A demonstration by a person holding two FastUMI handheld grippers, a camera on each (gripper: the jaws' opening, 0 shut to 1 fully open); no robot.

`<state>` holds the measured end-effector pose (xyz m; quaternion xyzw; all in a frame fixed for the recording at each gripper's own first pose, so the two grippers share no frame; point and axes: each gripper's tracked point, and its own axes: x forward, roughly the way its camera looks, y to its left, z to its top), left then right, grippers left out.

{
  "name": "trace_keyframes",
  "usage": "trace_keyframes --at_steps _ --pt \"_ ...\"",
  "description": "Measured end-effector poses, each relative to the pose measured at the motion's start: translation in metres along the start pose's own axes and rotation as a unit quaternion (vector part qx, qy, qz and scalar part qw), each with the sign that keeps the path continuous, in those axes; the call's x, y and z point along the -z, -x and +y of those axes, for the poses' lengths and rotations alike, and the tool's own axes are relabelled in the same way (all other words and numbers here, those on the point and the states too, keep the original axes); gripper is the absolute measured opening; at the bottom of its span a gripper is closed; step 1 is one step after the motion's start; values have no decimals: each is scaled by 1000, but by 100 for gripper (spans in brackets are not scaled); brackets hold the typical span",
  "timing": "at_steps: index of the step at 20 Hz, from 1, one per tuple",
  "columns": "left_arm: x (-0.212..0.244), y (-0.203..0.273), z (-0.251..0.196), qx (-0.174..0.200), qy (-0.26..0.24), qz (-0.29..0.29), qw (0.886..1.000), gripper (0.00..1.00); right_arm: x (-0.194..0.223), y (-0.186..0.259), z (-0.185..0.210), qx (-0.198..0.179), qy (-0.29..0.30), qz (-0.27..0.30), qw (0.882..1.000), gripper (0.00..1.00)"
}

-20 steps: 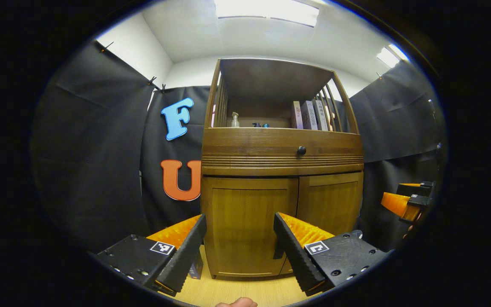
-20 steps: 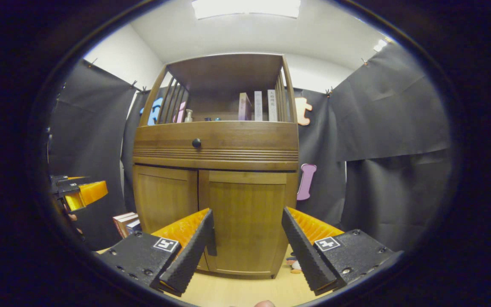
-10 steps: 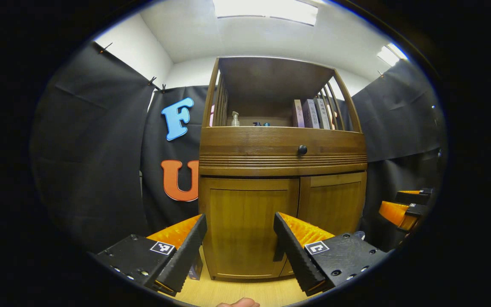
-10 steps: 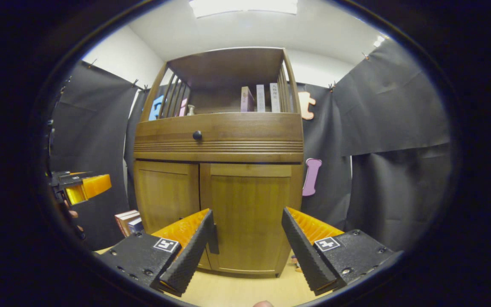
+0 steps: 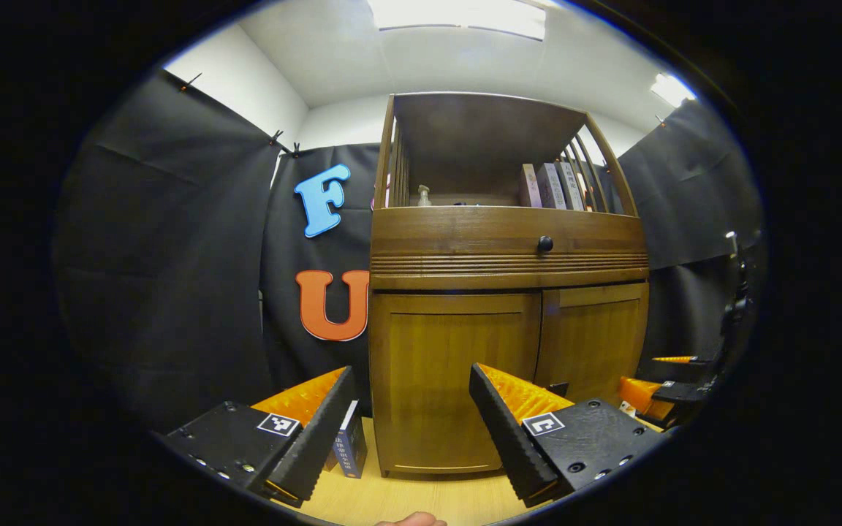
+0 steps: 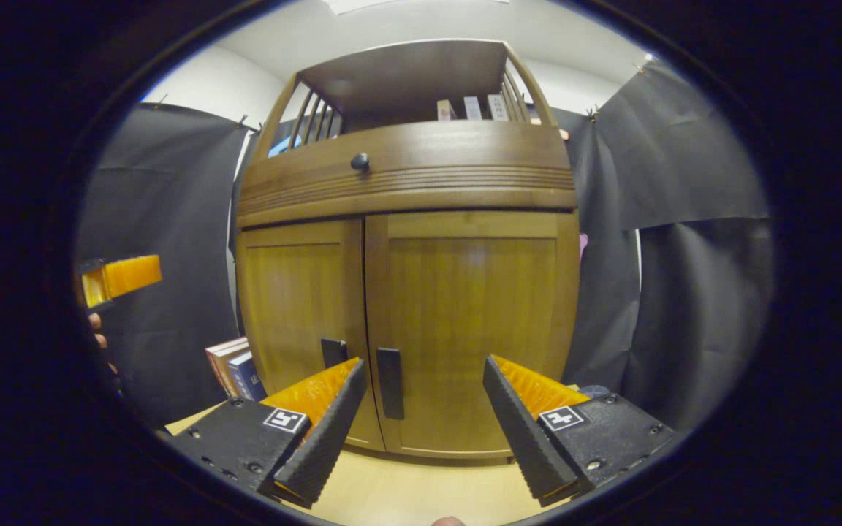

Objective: Open the right door of the double-door shoe cabinet with the right hand, and open the left door with the left hand.

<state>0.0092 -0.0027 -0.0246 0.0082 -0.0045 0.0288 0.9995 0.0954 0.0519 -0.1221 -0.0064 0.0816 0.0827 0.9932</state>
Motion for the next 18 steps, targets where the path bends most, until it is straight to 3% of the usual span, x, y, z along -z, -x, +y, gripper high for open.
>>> trace_keyframes --at_steps 1,3,4,5,6,7,8,14,18 --pt "1 1 3 -2 0 -1 1000 94 10 -10 4 -4 -2 16 1000 100" --pt "7 3 12 -13 -2 4 1000 100 21 -30 14 -15 -8 33 999 99" --pt "9 5 16 -19 -3 9 1000 95 26 -40 16 -16 -9 39 999 100" --pt "11 7 20 -23 -4 13 1000 100 30 -51 19 -14 -9 43 999 100" --pt "12 9 23 -27 -4 15 1000 95 36 -59 20 -12 -9 50 999 99" --pt "14 11 27 -30 -4 16 999 100 40 -70 23 -9 -8 55 998 100" --pt "16 13 32 -33 -5 18 999 95 48 -81 26 -6 -8 64 998 99" --pt "22 30 73 -78 -4 23 997 95 69 -115 34 18 -2 79 997 84" --pt "28 38 85 -85 -4 35 996 95 71 -122 31 39 3 83 996 75"
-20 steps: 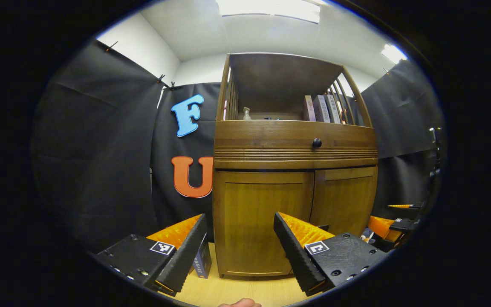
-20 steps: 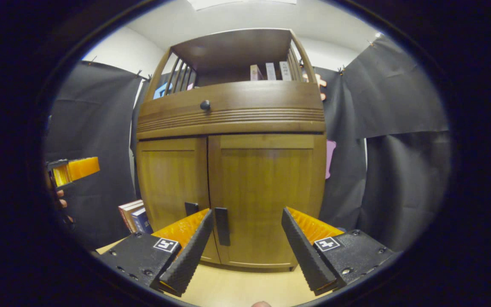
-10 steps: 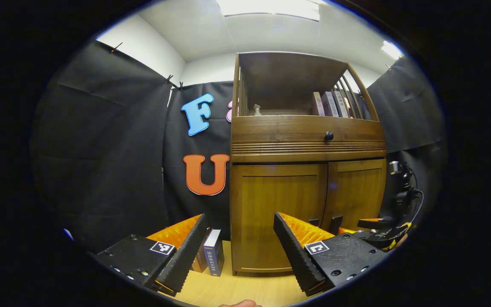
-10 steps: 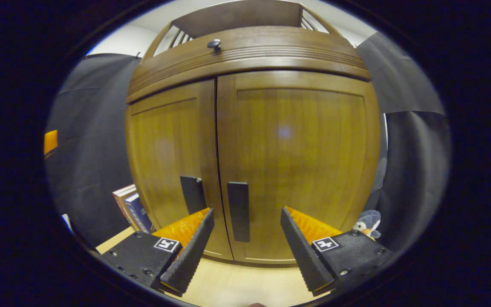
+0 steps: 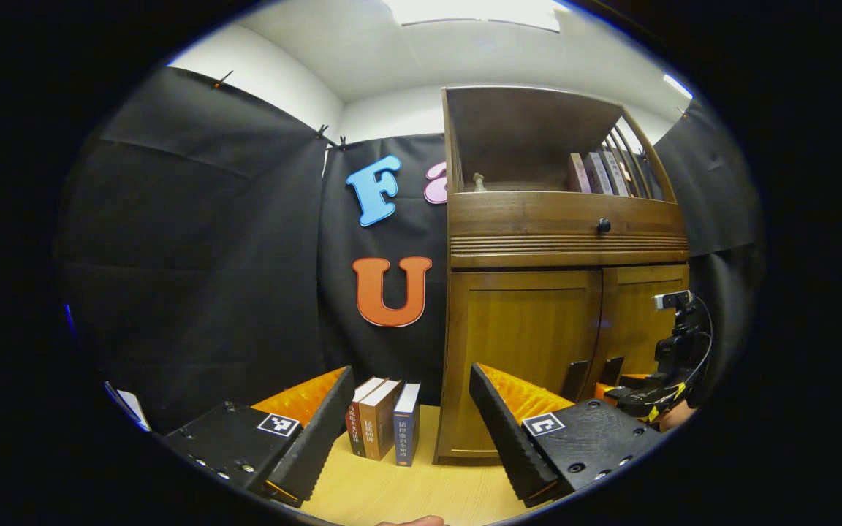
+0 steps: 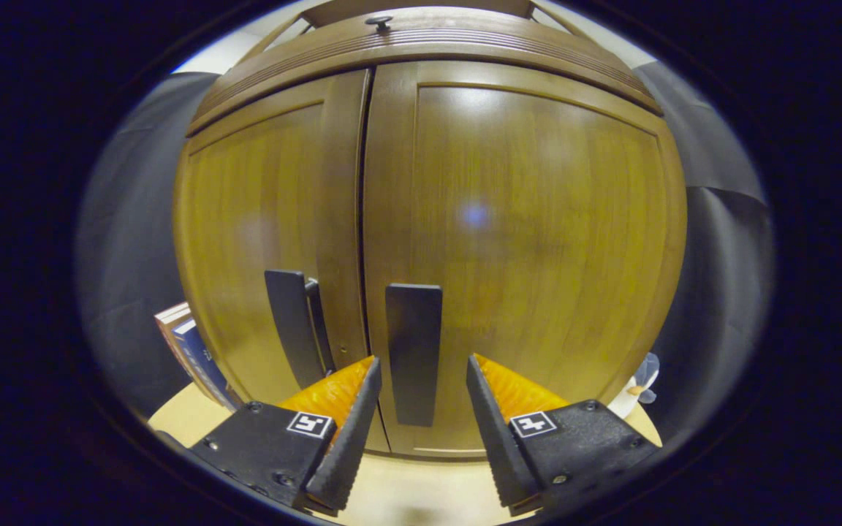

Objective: Open the right door of the double-door shoe cabinet with the right hand, and open the left door with the left hand.

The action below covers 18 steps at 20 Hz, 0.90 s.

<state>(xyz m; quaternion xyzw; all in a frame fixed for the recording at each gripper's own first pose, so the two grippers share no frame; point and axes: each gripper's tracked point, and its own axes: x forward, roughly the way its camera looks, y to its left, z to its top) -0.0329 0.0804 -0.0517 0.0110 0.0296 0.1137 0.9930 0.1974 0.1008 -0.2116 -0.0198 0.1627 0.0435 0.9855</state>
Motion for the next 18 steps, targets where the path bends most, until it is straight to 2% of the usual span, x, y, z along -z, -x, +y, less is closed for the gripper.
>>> trace_keyframes --at_steps 3,6,7,8,14,18 --pt "1 6 0 2 -4 3 1000 95 -2 -6 0 8 -6 -3 1000 67" --pt "2 12 -2 4 -7 2 1000 95 4 -12 6 5 -17 7 1000 49" --pt "3 14 -4 5 -8 4 1000 95 6 -14 7 10 -16 10 1000 46" --pt "4 17 -6 6 -10 5 1000 95 5 -16 7 17 -15 8 1000 38" --pt "8 24 -22 26 -12 13 1000 95 5 -12 7 6 -22 5 1000 29" --pt "13 26 -32 34 -9 14 999 95 11 5 7 -6 -21 7 1000 28"
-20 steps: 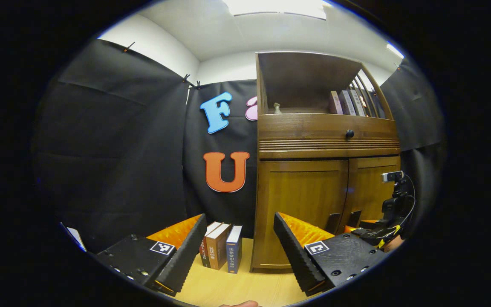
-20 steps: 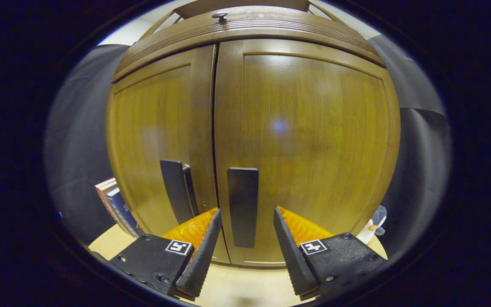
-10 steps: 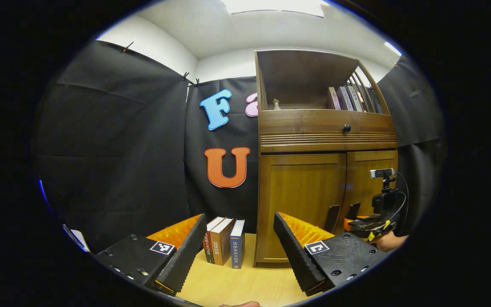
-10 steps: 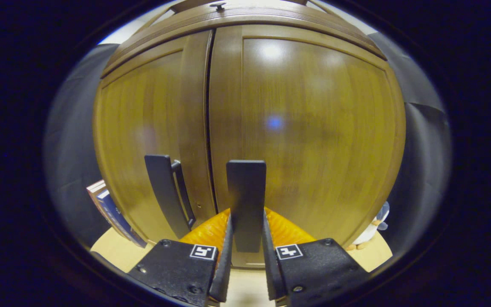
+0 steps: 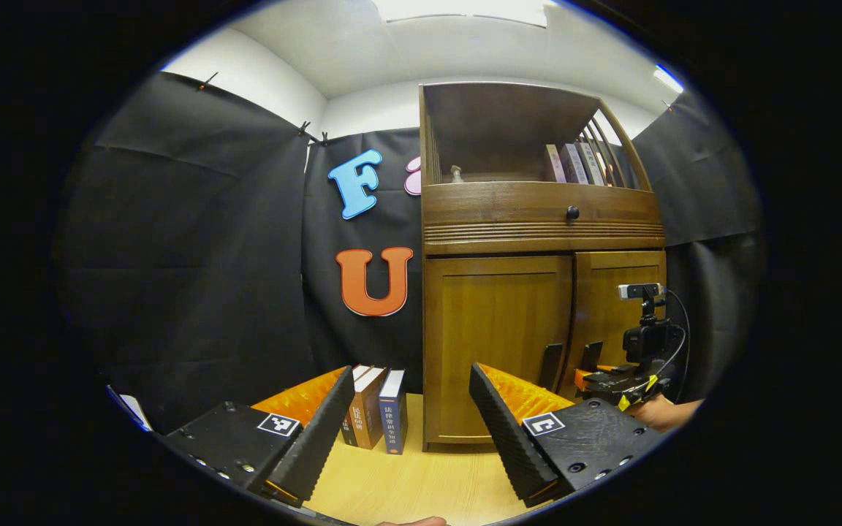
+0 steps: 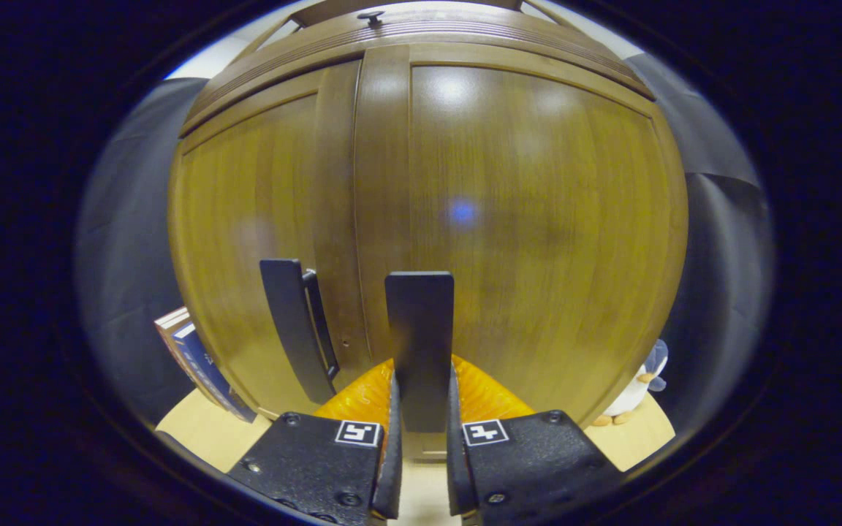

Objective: Open the right door of the double-door shoe cabinet with the right hand, and open the left door with the left hand.

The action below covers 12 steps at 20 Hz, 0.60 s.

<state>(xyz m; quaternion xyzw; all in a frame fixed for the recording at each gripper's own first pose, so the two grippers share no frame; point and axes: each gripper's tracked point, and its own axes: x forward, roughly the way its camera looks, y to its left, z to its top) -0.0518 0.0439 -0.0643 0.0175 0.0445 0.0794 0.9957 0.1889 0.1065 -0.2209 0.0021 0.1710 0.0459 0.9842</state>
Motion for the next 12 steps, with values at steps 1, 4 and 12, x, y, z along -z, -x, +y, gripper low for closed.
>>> trace_keyframes --at_steps 1,4,12 --pt "2 0 -5 6 5 2 1000 95 0 4 0 -2 0 0 1000 28" --pt "6 2 -27 30 11 -4 999 95 7 27 -5 -7 13 -4 1000 28" --pt "17 5 -68 70 -18 -17 997 95 18 71 -18 -25 29 2 999 28"
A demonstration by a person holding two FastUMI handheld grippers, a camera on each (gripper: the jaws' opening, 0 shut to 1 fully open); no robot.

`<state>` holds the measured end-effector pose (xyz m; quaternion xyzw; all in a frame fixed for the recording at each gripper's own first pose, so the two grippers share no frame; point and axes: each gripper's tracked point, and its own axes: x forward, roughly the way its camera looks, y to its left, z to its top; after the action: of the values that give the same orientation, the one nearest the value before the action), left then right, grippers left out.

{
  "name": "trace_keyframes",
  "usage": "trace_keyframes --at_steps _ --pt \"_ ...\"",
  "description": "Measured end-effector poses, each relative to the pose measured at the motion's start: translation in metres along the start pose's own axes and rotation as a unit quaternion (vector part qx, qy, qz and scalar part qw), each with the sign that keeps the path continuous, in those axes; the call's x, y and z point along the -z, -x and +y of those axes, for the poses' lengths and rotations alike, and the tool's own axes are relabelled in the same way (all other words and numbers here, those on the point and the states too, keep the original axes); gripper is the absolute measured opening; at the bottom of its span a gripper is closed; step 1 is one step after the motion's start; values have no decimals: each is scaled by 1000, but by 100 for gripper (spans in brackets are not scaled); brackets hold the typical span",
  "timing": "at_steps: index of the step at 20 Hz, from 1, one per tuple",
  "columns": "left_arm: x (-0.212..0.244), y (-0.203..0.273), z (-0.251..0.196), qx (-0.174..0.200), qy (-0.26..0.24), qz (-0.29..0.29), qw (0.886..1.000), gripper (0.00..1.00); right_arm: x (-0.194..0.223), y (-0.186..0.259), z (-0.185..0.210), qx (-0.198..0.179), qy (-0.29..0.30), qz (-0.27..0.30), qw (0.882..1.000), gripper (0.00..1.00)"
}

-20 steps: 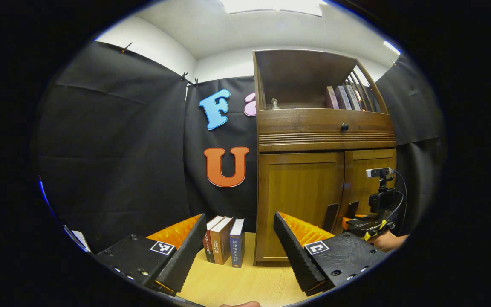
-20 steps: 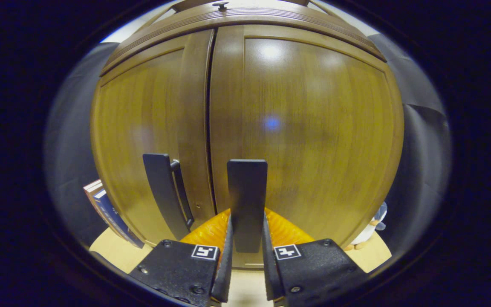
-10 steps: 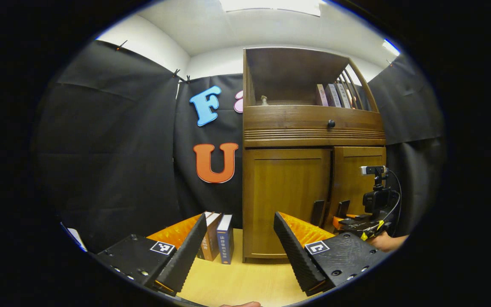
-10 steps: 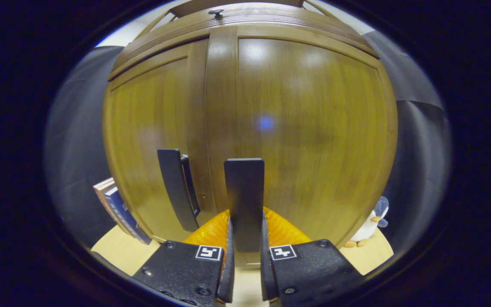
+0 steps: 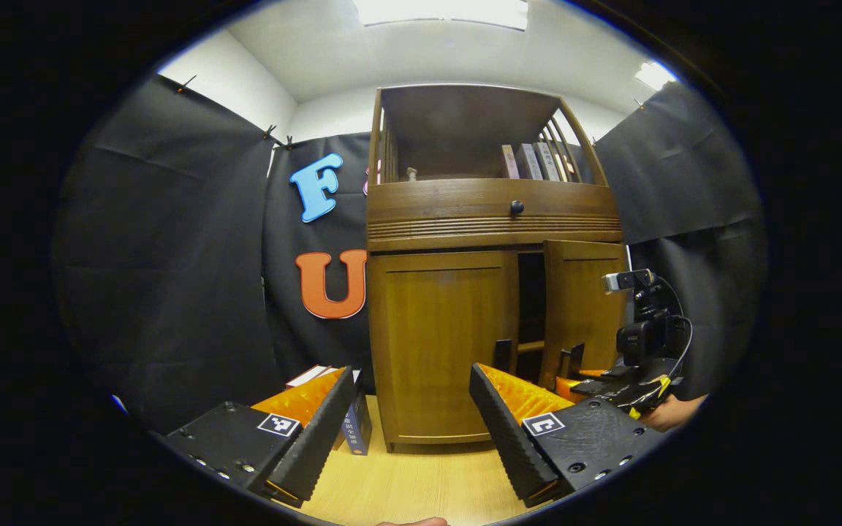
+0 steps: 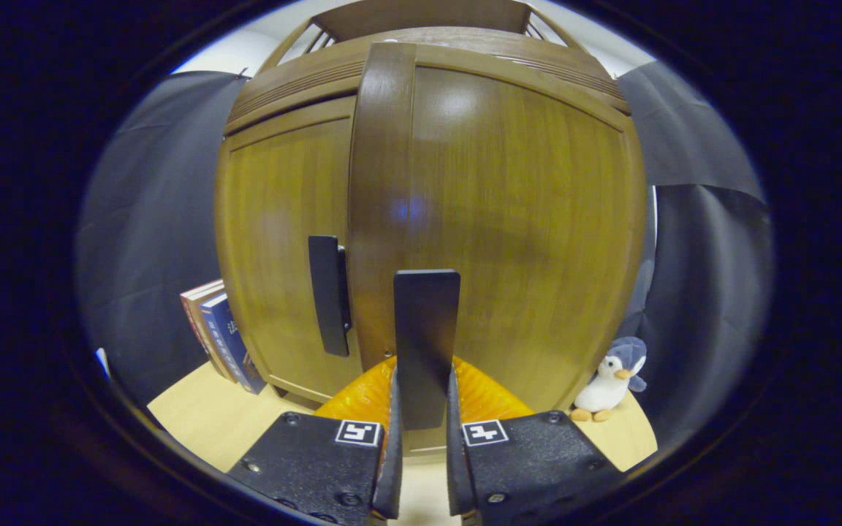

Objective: Open the right door of the double-door shoe cabinet with the right hand, and open the left door with the left hand.

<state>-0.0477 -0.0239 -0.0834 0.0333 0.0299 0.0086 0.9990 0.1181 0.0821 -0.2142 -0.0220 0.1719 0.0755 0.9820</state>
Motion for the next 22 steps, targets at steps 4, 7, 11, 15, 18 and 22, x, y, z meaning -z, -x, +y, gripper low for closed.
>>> trace_keyframes --at_steps 4,7,11,15,18,22 --pt "6 -8 -19 16 -4 5 1000 94 8 21 -10 -13 -4 2 1000 28" --pt "11 -17 -32 27 3 12 1000 93 12 38 -19 -17 0 3 1000 28" --pt "15 -30 -47 36 7 16 999 94 19 58 -31 -20 -6 3 1000 28" --pt "22 -45 -58 44 11 23 999 94 24 74 -45 -15 -5 6 1000 28" --pt "28 -56 -71 55 20 30 998 94 29 87 -57 -8 -10 5 1000 28" --pt "38 -72 -85 64 18 50 997 94 35 105 -76 7 -18 3 1000 27"
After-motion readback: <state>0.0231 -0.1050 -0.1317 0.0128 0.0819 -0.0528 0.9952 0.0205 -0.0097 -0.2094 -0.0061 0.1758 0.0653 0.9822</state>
